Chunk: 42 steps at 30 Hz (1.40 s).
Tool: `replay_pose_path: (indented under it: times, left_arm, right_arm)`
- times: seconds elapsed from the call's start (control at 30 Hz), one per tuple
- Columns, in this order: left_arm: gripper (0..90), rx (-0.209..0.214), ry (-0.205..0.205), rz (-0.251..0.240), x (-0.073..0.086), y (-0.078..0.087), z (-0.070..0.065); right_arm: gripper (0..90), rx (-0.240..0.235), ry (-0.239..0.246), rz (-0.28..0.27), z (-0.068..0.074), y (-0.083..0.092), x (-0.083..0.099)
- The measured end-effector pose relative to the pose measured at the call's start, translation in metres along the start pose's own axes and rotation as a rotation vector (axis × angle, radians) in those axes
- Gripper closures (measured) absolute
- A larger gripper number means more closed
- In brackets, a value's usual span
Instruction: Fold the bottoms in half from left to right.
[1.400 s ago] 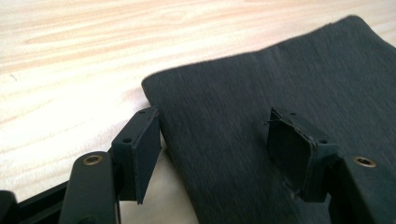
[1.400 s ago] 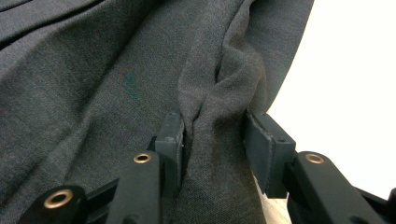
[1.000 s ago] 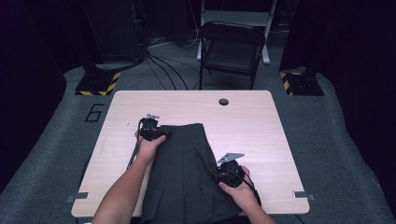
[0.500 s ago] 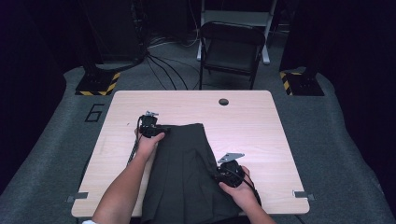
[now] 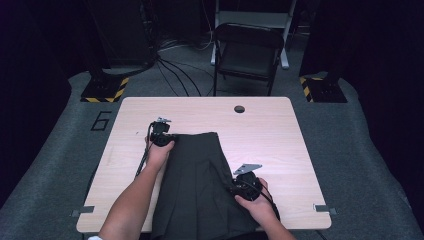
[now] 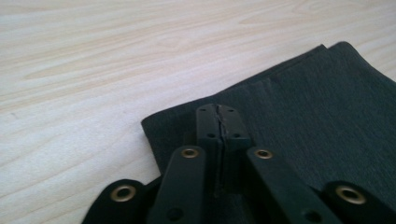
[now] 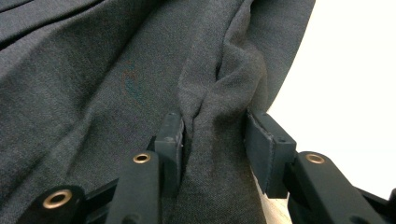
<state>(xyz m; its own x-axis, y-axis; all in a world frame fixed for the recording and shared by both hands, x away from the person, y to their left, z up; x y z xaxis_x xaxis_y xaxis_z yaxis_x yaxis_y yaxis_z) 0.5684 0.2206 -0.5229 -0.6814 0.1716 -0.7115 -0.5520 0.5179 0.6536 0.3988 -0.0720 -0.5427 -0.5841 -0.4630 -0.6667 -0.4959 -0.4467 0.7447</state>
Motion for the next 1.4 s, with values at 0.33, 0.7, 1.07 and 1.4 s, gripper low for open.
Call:
replay_pose_path:
  times: [0.33, 0.7, 1.07, 1.4]
  left_arm:
    - [42.5, 0.004, 0.029, -0.017, 0.001, -0.001, 0.011]
    - [33.8, -0.004, 0.043, 0.034, 0.009, -0.014, 0.010]
    - [40.0, 0.024, 0.083, 0.003, 0.008, -0.015, 0.011]
    - [72.7, -0.021, 0.078, 0.019, 0.008, -0.012, 0.012]
  right_arm:
    - [59.0, 0.004, -0.002, -0.001, 0.000, 0.001, 0.001]
    - [58.9, 0.003, 0.005, 0.001, -0.001, 0.001, 0.001]
    - [58.9, 0.000, 0.009, -0.006, -0.001, 0.001, 0.001]
    - [58.9, -0.007, -0.009, 0.000, -0.001, 0.001, 0.001]
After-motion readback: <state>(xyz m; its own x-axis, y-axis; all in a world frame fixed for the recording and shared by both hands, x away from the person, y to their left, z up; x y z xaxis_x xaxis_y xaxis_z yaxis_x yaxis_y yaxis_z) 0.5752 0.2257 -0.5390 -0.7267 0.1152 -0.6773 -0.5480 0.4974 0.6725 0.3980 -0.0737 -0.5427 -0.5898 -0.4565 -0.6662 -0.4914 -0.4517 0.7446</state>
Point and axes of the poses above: each handheld gripper's, and its own axes: y roughly backward along the jaws, x roughly out of its underside, z roughly to its left, the point moved 4 cm from there along -y, roughly forward along the jaws, and after that the axes turned 6 degrees about x, right-handed, at the moved point
